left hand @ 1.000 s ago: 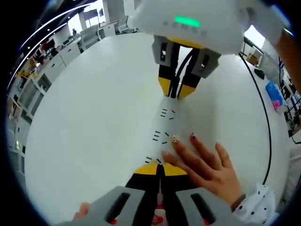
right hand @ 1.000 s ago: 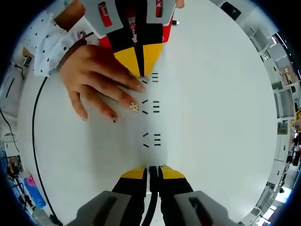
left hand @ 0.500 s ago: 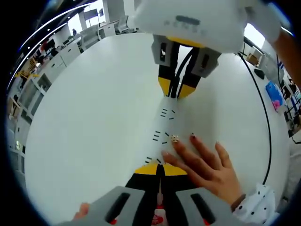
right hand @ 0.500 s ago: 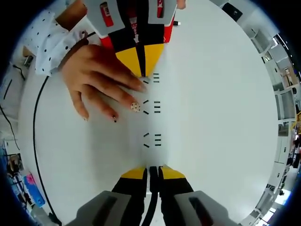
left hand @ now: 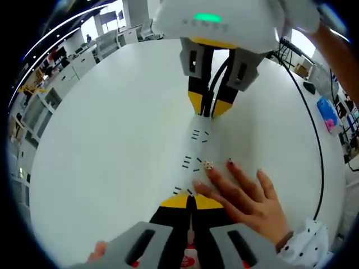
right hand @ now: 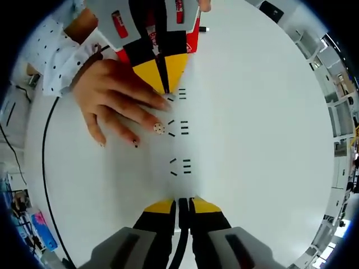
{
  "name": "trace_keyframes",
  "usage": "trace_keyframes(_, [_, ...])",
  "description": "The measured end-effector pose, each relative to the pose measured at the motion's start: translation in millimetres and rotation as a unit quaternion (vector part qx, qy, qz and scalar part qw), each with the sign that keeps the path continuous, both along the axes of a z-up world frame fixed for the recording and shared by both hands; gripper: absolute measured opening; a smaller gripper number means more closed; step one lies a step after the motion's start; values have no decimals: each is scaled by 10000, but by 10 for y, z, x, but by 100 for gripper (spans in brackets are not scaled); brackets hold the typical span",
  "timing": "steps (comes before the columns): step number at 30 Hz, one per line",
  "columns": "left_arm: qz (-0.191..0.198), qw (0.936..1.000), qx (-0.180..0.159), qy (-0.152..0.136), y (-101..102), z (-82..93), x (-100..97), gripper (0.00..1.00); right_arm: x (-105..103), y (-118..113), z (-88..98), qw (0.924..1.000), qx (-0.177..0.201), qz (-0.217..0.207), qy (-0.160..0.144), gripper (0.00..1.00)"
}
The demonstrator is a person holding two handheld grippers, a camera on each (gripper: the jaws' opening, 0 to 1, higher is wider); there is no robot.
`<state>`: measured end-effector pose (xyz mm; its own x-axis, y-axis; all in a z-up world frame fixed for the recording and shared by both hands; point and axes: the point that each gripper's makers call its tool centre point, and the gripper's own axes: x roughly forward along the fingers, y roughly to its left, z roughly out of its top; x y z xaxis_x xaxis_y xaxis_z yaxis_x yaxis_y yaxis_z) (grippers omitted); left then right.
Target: Locate the USB plug end of the data cable currently connected to the USB port on the desk. Grip the plug, withdraw it from the port, and place it onto the desktop.
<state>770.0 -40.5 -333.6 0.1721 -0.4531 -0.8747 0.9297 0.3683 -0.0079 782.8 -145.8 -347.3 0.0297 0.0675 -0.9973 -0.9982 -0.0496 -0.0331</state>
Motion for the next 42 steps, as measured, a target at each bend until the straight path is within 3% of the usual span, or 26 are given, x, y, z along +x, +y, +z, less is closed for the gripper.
trace_keyframes(26, [-4, 10000, -11, -3, -3, -4, -2, 2, 26, -5, 5, 9990, -263, 361, -77, 12])
trace_keyframes(42, [-1, 10000, -15, -3, -12, -12, 1, 2, 23, -3, 1, 9986, -226, 461, -83, 11])
